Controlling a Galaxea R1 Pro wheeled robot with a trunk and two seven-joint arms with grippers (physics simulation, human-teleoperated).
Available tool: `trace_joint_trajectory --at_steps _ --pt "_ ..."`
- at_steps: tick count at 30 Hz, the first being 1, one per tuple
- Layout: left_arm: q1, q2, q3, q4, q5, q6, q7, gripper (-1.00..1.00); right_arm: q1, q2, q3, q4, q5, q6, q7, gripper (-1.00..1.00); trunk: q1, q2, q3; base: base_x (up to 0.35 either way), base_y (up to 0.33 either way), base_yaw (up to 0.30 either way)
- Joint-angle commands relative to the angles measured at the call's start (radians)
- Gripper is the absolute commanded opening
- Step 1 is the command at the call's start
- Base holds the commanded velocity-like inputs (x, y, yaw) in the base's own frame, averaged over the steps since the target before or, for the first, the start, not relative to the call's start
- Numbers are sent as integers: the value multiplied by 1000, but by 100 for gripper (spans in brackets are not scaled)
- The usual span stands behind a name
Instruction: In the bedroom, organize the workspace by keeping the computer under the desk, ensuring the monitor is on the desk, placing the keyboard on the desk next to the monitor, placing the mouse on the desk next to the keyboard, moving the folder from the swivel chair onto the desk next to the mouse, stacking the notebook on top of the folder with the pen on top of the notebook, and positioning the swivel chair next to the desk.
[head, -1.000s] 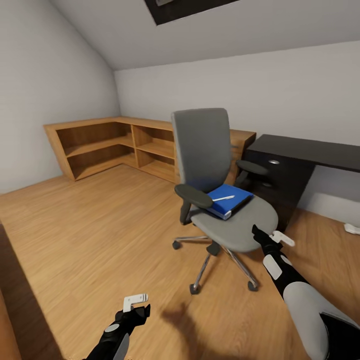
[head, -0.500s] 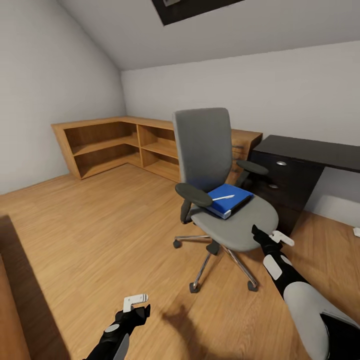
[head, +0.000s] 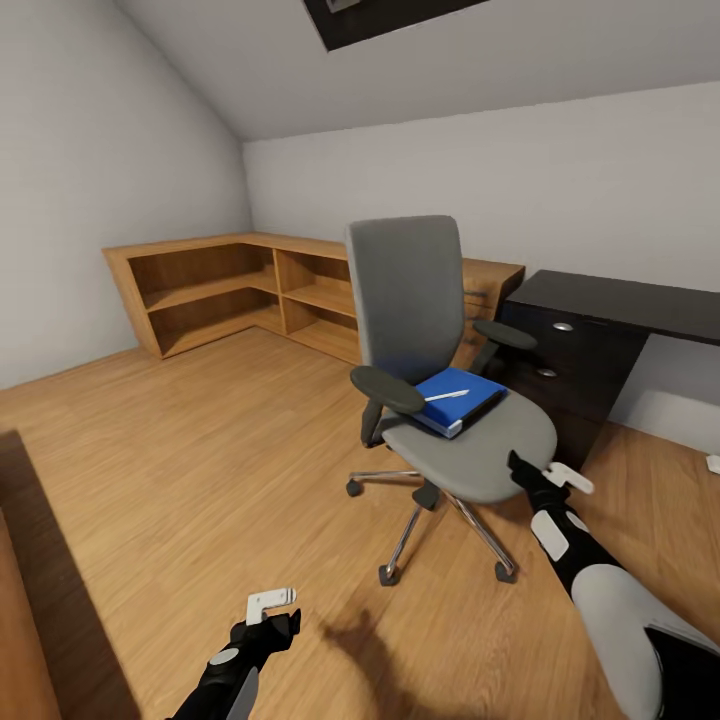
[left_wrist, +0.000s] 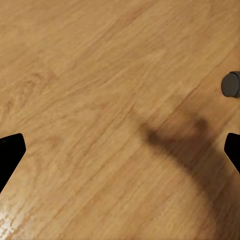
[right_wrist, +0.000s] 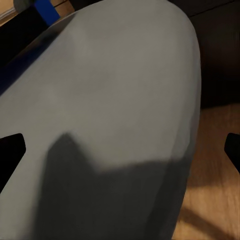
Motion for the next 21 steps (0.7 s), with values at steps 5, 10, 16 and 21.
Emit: trace_joint_trajectory --at_steps 5,10,16,21 --pt "0 0 1 -2 10 5 3 100 -1 -9 -3 1 -31 -4 5 100 0 0 -1 0 0 0" --pt "0 0 1 -2 10 5 3 100 -1 -20 -3 0 -43 -4 5 100 0 0 -1 0 0 0" --pt "2 -6 -5 -8 12 -1 0 100 5 -24 0 6 -54 2 11 100 0 0 -1 0 0 0" --pt "2 -13 -7 -36 12 -5 0 100 28 3 0 -24 -50 8 16 100 0 0 -1 0 0 0"
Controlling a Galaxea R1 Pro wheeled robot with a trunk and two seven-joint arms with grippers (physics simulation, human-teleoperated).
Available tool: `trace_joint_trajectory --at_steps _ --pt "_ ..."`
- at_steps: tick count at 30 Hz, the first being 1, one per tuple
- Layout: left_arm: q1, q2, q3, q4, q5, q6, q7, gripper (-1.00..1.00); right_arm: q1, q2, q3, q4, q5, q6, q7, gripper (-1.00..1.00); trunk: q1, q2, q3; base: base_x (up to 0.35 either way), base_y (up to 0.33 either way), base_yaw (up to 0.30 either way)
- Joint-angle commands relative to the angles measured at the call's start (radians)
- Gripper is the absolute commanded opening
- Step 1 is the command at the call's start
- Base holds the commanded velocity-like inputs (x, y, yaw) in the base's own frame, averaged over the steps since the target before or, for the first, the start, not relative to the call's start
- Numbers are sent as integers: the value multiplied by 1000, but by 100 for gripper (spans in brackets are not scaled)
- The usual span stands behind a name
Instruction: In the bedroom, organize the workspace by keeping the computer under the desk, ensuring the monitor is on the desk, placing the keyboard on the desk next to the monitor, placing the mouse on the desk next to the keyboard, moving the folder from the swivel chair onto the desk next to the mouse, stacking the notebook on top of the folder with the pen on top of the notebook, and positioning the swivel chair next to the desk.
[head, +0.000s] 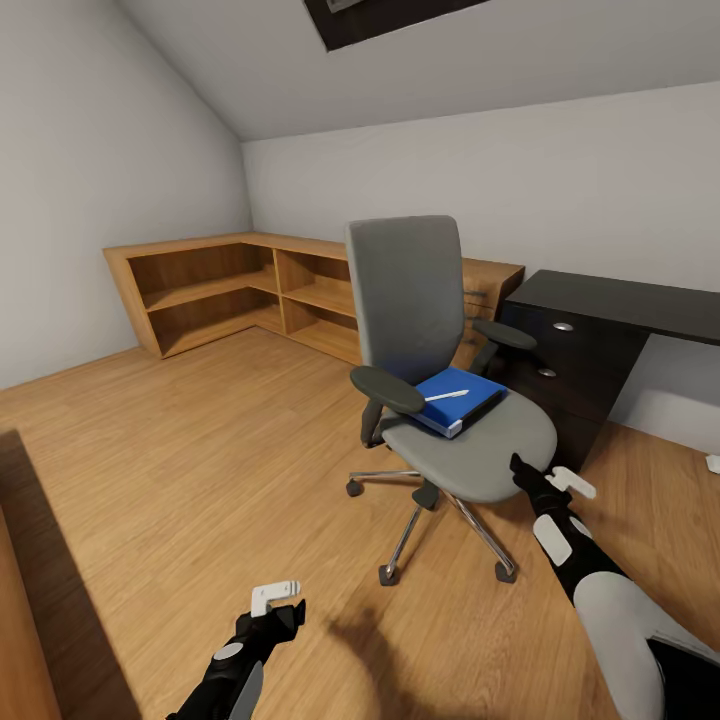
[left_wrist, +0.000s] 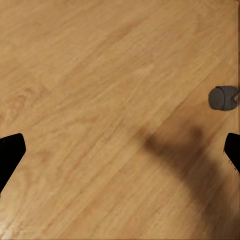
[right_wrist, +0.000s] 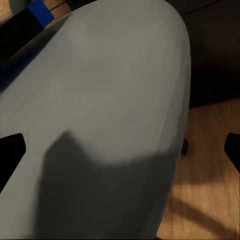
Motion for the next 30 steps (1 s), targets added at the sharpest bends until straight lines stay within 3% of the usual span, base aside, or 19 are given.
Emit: trace_joint_trajectory --at_steps 1,7,27,28,30 --pt "0 -3 0 -8 10 3 3 100 -1 6 3 7 -12 -4 5 100 0 0 -1 0 0 0" --pt "0 -11 1 -22 10 -27 3 100 -2 37 2 -4 -12 -6 0 100 0 0 -1 0 0 0" --pt "0 -12 1 -22 10 -33 3 100 -2 40 3 -6 -14 -4 0 100 0 0 -1 0 0 0" --pt "0 -12 1 -22 10 -33 3 100 -2 40 3 64 -14 -4 0 100 0 0 -1 0 0 0" --pt "0 -12 1 -22 10 -33 3 100 -2 40 3 64 -14 -4 0 100 0 0 -1 0 0 0"
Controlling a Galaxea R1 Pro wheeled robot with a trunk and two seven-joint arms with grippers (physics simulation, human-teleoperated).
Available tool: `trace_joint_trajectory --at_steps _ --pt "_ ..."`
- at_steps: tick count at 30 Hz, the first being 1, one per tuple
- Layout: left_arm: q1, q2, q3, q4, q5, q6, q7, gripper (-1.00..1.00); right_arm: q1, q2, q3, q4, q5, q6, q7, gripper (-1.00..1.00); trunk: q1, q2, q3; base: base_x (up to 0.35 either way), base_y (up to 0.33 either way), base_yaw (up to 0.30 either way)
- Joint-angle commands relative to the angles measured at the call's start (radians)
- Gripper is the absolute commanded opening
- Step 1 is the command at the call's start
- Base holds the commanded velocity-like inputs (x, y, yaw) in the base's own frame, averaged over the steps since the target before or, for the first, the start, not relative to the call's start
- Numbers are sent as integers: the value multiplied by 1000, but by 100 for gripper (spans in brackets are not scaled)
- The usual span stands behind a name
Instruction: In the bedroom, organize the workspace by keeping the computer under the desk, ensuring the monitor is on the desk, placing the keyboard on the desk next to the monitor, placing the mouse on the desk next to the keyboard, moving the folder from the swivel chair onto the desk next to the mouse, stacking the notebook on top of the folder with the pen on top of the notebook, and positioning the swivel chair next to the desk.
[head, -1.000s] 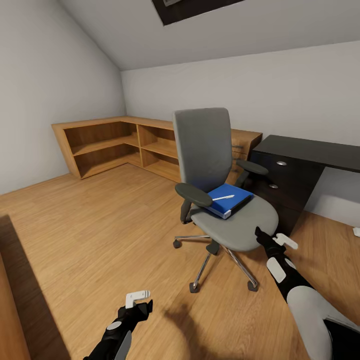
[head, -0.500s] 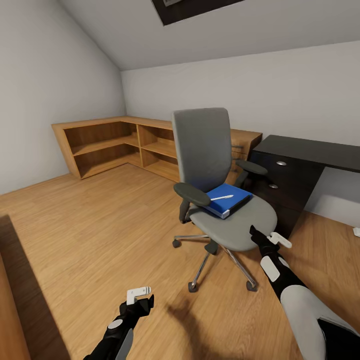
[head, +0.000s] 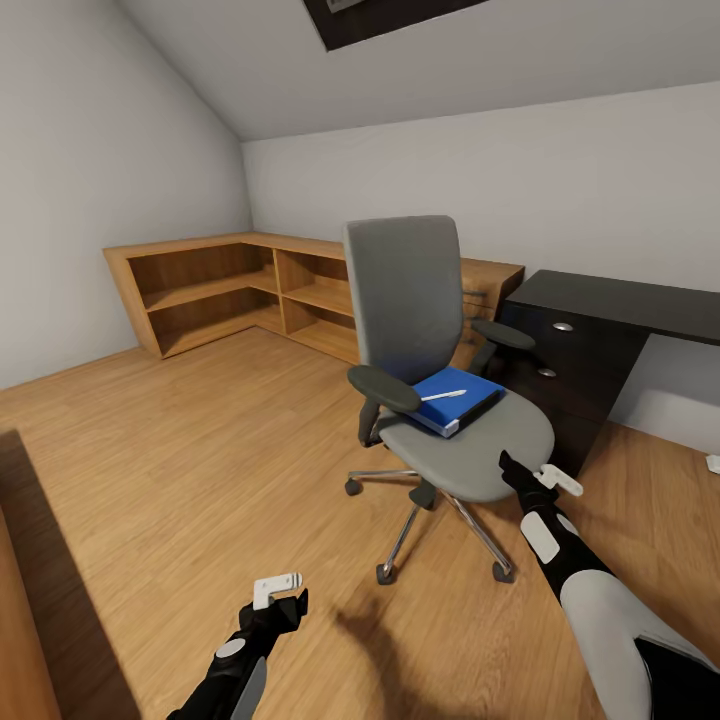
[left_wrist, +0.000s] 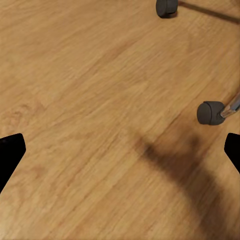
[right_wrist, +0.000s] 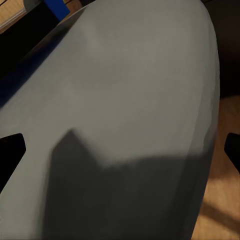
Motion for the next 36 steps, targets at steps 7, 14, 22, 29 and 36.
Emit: trace_joint_trajectory --at_steps 7,14,22,29,36 --pt "0 0 -1 -2 10 5 3 100 0 1 3 78 -11 -3 7 100 0 0 -1 0 0 0" --pt "0 0 -1 -3 10 5 3 100 0 1 3 78 -11 -3 7 100 0 0 -1 0 0 0" --pt "0 0 -1 -3 10 5 3 100 0 1 3 78 -11 -3 7 100 0 0 -1 -83 0 0" --pt "0 0 -1 -3 10 5 3 100 0 1 3 78 -10 -3 7 100 0 0 -1 -236 0 0" --pt "0 0 -1 -3 10 5 3 100 0 6 3 80 -7 -5 37 100 0 0 -1 -21 0 0"
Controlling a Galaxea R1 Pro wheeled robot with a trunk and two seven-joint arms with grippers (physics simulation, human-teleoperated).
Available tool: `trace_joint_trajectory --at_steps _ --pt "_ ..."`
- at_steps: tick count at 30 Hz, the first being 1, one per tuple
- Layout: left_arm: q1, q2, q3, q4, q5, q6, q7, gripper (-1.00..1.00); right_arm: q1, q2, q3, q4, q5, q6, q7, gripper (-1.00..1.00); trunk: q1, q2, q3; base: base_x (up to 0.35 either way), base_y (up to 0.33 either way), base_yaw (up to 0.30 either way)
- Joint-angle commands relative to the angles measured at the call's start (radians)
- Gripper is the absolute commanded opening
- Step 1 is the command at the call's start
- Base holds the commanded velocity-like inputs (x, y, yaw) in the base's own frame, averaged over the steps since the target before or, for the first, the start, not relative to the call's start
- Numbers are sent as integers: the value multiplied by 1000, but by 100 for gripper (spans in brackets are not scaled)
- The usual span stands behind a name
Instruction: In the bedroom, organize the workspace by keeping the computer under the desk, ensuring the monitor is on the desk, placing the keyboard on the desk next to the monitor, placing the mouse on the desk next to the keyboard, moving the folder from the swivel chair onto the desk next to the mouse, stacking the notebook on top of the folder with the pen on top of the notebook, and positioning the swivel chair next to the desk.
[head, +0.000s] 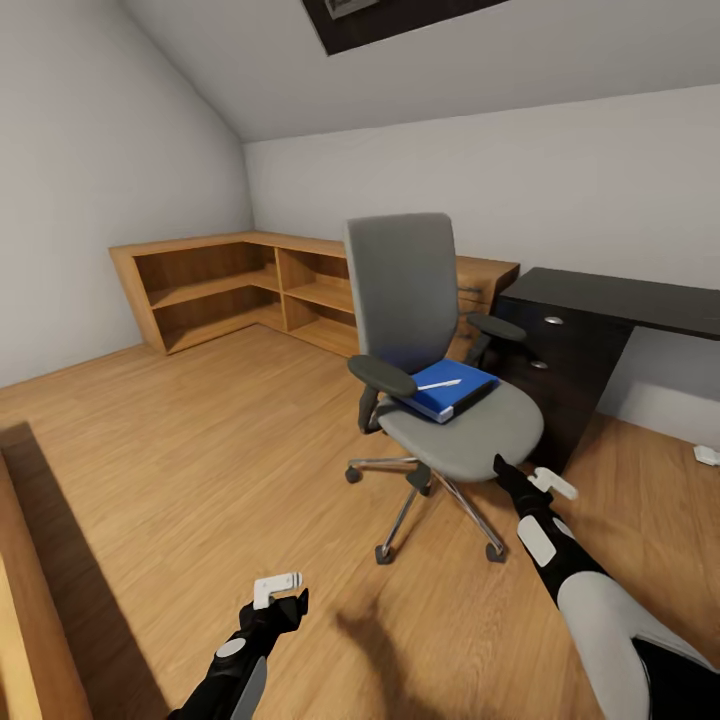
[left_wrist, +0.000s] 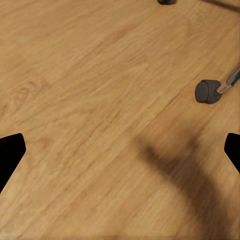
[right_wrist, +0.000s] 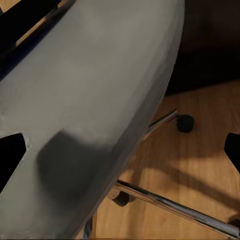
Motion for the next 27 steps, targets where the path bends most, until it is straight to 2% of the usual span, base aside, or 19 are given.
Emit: trace_joint_trajectory --at_steps 1,9,27 --pt "0 0 0 -2 10 5 3 100 0 0 -1 52 -11 -3 22 100 0 0 -1 -2 0 0" --pt "0 0 0 -2 10 5 2 100 0 0 -1 67 -9 -3 55 100 0 0 -1 44 0 0" --pt "0 0 0 -2 10 5 3 100 0 -2 -1 70 -9 -2 58 100 0 0 -1 44 0 0"
